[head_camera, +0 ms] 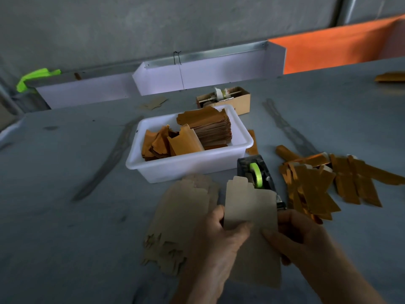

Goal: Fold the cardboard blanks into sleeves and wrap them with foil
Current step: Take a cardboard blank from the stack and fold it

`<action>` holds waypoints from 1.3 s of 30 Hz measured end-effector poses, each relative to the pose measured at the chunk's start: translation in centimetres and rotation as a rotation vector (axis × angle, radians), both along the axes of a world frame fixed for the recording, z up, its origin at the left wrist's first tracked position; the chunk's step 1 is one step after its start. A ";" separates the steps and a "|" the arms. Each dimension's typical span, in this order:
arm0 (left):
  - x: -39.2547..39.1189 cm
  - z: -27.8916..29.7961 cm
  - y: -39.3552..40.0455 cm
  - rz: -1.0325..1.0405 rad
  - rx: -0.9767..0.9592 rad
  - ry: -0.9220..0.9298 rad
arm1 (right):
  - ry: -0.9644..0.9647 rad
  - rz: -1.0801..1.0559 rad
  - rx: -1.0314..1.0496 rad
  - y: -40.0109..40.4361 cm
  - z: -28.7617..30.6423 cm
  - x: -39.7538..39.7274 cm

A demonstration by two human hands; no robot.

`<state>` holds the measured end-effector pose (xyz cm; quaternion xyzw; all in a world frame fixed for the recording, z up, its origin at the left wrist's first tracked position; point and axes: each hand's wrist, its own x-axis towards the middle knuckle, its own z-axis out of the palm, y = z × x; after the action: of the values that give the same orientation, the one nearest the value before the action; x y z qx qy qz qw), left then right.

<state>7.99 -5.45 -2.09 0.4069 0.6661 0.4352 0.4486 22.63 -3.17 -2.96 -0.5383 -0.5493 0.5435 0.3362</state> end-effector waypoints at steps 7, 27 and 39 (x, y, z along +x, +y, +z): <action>0.9 -0.4 0.1 0.056 0.091 0.146 | -0.035 -0.014 0.191 -1.4 1.4 -1.2; -0.3 0.6 -0.3 -0.241 0.021 -0.148 | 0.246 0.027 -0.093 -0.3 1.4 -0.5; 0.9 -0.2 -1.3 0.020 0.138 0.241 | 0.309 -0.110 -0.174 0.0 0.7 -1.3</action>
<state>8.92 -6.72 -2.25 0.4795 0.6877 0.4325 0.3316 21.31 -3.20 -2.24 -0.5046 -0.4117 0.6461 0.3980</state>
